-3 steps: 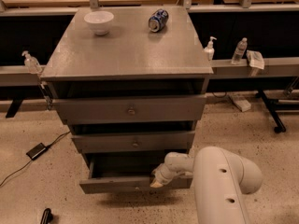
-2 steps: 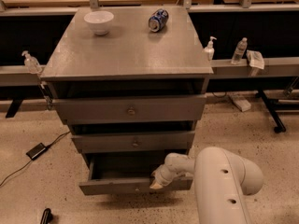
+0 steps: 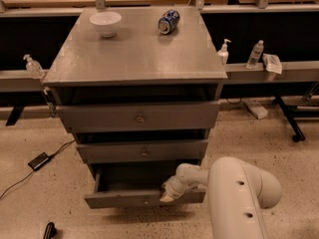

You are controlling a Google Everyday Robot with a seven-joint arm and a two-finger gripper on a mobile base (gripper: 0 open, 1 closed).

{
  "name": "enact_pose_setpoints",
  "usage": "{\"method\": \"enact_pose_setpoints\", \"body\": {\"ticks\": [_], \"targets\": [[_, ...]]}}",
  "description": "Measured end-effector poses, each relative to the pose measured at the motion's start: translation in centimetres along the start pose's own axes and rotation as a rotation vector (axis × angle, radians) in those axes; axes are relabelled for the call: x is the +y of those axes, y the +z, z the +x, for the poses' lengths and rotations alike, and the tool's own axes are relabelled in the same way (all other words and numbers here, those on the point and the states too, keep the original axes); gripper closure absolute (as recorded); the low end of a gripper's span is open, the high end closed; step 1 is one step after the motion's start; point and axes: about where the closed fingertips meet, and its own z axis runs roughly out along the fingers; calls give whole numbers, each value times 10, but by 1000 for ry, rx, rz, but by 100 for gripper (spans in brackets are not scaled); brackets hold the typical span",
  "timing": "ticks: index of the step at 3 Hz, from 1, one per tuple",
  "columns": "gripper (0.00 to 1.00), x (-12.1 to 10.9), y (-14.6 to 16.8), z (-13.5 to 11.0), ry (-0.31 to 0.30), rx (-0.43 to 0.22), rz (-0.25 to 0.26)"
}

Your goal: Open bottom drawer

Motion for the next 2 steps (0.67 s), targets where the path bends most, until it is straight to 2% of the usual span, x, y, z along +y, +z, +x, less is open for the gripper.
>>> {"method": "enact_pose_setpoints", "body": {"ticks": [2], "targets": [[100, 0, 0, 0, 0, 0, 0]]}}
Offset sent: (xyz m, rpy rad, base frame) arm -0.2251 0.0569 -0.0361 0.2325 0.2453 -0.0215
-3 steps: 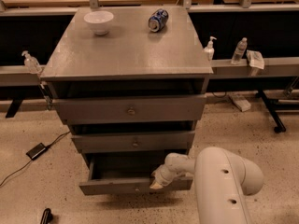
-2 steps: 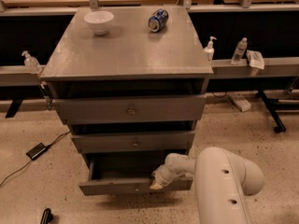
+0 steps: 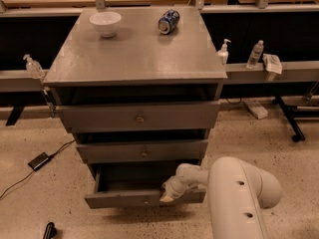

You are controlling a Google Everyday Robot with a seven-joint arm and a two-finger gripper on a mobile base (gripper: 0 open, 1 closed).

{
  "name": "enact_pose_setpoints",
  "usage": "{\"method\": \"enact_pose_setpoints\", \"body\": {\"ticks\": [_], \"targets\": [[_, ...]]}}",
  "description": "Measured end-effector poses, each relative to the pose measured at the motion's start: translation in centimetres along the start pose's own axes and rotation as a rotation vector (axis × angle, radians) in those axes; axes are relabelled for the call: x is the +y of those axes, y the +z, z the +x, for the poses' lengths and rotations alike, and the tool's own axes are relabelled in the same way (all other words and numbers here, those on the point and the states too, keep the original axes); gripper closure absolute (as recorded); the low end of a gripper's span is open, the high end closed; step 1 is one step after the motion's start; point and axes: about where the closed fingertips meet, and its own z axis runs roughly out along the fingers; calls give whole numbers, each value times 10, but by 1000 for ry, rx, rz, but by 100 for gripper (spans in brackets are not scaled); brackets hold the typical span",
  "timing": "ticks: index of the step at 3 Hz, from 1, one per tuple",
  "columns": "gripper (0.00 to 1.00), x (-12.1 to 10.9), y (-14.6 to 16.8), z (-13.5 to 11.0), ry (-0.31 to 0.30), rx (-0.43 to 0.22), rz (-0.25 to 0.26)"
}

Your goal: Open bottom drawer

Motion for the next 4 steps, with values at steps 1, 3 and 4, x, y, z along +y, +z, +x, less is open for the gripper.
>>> {"method": "enact_pose_setpoints", "body": {"ticks": [1, 3, 4], "targets": [[100, 0, 0, 0, 0, 0, 0], [100, 0, 0, 0, 0, 0, 0], [100, 0, 0, 0, 0, 0, 0]]}}
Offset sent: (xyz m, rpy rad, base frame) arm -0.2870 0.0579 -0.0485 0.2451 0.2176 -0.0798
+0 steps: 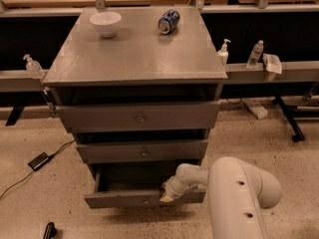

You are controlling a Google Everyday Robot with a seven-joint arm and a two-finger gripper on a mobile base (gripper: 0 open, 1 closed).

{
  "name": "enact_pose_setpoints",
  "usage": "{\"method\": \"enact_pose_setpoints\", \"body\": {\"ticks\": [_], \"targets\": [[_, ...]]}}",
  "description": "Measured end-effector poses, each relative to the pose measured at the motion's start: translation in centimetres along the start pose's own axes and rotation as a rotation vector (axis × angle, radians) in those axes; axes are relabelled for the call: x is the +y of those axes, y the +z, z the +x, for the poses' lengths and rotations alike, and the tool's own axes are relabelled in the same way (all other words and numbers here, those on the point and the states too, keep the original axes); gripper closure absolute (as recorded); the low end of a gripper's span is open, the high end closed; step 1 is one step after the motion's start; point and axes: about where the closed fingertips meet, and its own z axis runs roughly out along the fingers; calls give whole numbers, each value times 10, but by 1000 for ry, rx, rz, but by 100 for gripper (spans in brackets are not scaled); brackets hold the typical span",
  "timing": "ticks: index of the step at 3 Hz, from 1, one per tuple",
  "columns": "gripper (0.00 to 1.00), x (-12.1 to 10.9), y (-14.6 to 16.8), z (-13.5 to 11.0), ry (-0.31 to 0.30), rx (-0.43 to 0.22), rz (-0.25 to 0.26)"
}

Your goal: Open bottom drawer

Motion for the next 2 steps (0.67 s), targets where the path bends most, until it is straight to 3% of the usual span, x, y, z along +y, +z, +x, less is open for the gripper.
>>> {"method": "enact_pose_setpoints", "body": {"ticks": [1, 2], "targets": [[100, 0, 0, 0, 0, 0, 0], [85, 0, 0, 0, 0, 0, 0]]}}
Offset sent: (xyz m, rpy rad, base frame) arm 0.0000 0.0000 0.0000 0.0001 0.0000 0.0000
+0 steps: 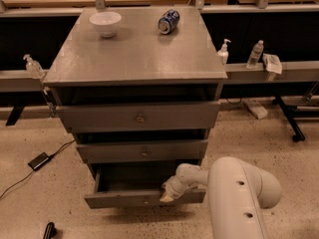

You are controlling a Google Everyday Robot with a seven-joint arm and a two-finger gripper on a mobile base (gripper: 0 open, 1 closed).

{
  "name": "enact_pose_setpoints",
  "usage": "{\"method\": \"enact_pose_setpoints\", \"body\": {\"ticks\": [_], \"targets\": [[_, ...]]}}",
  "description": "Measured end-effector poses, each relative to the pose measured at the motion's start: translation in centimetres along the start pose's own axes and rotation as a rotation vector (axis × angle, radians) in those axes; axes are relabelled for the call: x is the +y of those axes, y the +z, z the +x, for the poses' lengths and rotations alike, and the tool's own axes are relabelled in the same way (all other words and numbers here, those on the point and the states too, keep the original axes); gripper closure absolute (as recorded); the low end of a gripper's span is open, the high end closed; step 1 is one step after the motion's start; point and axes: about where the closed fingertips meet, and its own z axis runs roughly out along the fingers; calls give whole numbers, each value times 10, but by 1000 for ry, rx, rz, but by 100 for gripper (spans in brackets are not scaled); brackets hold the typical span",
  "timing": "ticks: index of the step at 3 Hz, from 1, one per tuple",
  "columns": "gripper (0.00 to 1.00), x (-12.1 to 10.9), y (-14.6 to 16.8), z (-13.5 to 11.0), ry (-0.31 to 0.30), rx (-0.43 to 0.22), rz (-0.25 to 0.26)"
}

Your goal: Open bottom drawer

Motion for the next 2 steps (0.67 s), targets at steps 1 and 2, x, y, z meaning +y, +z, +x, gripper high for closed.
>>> {"method": "enact_pose_setpoints", "body": {"ticks": [1, 2], "targets": [[62, 0, 0, 1, 0, 0, 0], [31, 0, 0, 1, 0, 0, 0]]}}
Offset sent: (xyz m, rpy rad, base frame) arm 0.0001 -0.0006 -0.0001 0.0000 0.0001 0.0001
